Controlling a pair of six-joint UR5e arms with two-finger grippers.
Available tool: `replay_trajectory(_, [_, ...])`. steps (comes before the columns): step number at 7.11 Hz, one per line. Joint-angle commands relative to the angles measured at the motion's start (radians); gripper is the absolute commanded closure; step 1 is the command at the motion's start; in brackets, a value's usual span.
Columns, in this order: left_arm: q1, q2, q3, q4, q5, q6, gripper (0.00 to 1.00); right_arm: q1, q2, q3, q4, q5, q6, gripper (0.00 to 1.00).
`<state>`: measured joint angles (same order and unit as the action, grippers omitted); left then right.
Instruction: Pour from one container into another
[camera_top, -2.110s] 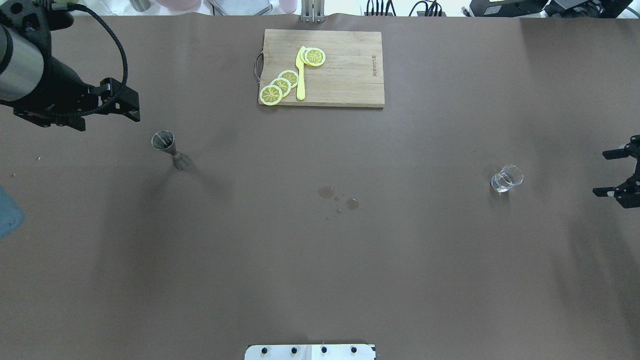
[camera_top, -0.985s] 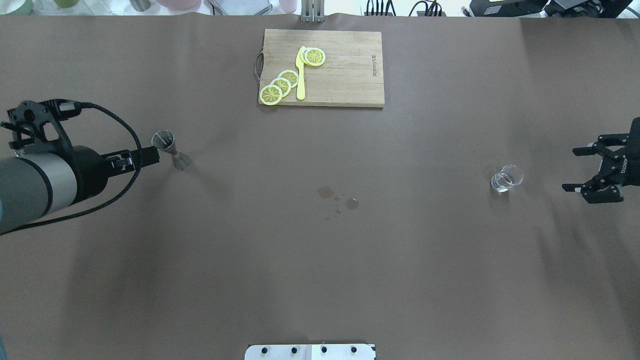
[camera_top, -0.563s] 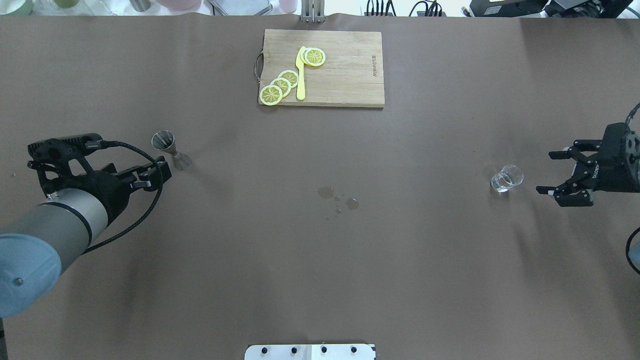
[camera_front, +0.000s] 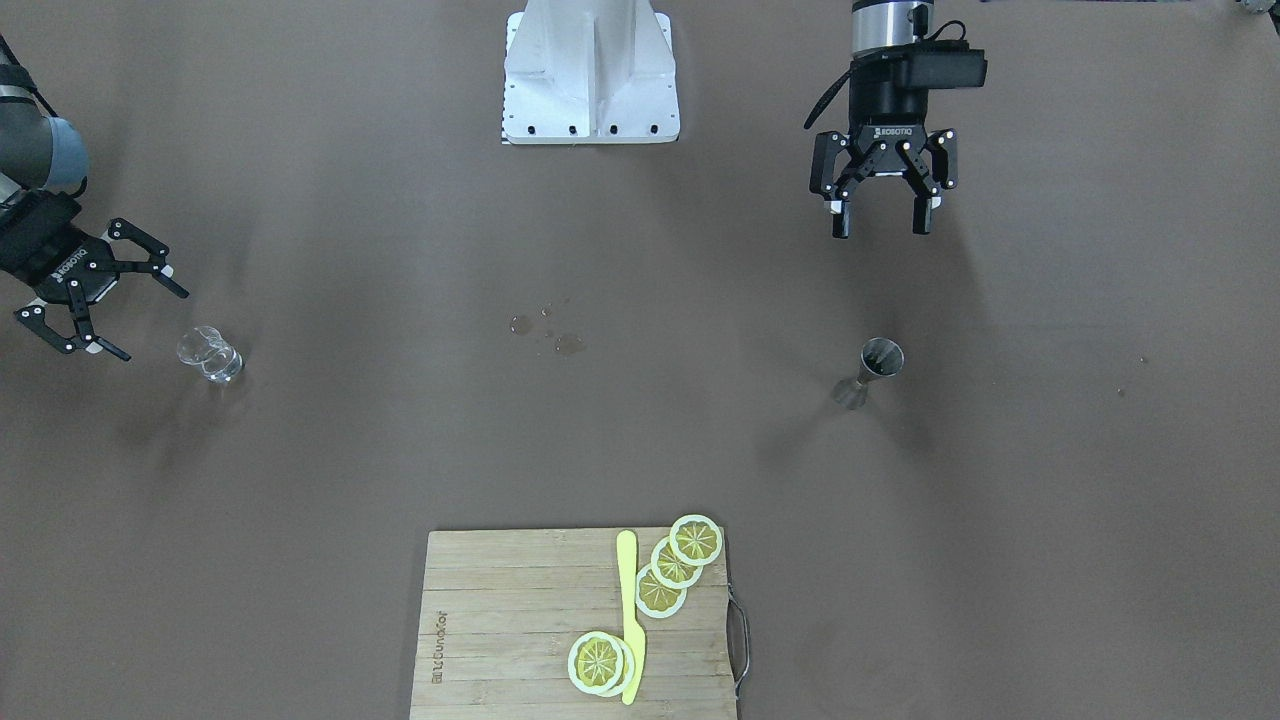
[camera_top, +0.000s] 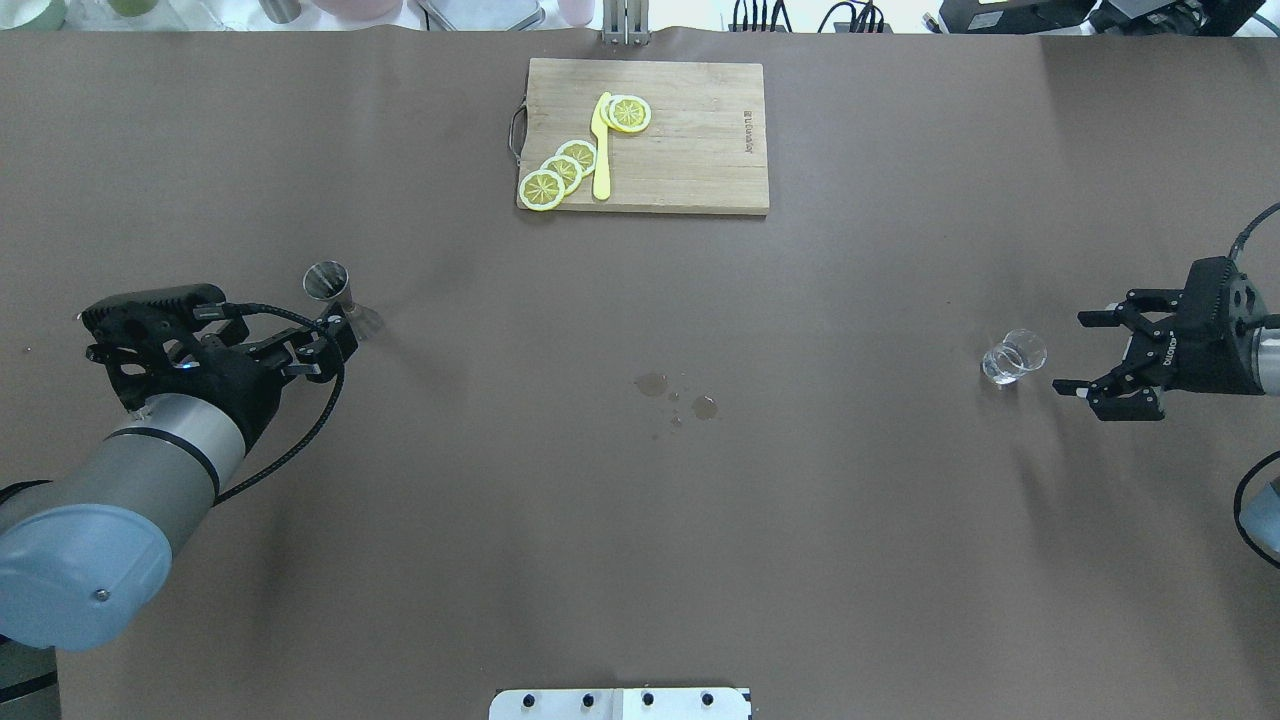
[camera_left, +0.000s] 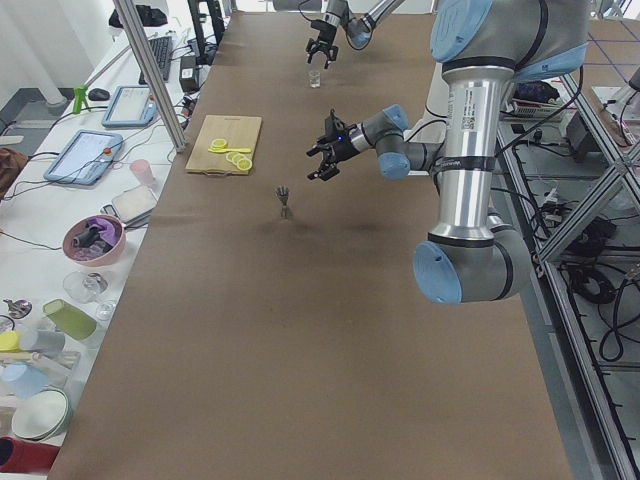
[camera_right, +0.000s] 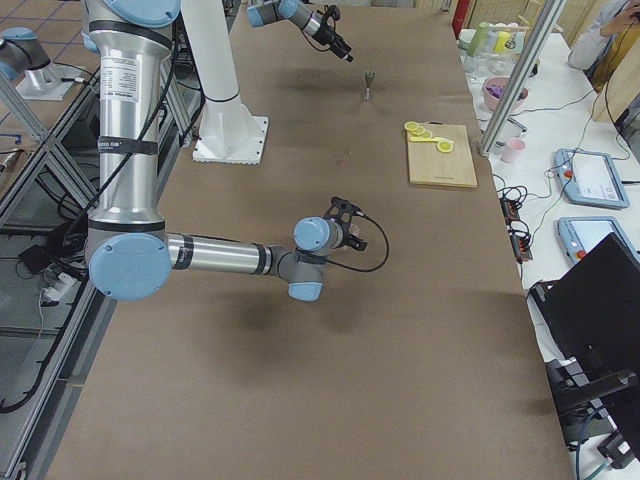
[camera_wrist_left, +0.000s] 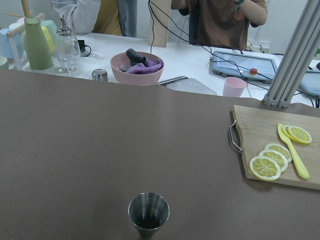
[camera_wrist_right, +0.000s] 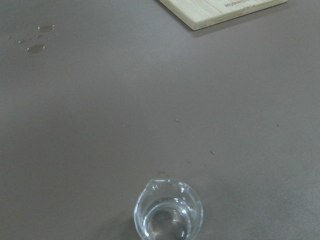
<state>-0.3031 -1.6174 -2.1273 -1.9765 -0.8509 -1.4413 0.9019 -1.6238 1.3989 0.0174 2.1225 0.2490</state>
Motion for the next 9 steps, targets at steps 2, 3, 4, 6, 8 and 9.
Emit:
replay_trajectory(2, [0.024,-0.009,0.119,-0.071,0.071,0.002,0.02,-0.003,0.016,-0.002,0.019,0.031,0.087,0.00])
replay_trajectory(3, [0.051,-0.012,0.142,-0.073,0.073,0.002,0.02,-0.003,0.022,-0.012,0.021,0.052,0.088,0.00])
replay_trajectory(4, [0.065,-0.030,0.182,-0.077,0.091,0.001,0.02,-0.003,0.022,-0.014,0.021,0.053,0.088,0.00])
replay_trajectory(6, [0.078,-0.073,0.254,-0.093,0.127,-0.001,0.03,-0.003,0.028,-0.017,0.026,0.053,0.087,0.00])
replay_trajectory(8, [0.076,-0.081,0.344,-0.222,0.145,-0.001,0.03,-0.001,0.028,-0.046,0.065,0.059,0.087,0.00])
replay_trajectory(9, [0.072,-0.081,0.355,-0.228,0.145,-0.001,0.03,-0.001,0.027,-0.046,0.067,0.059,0.085,0.00])
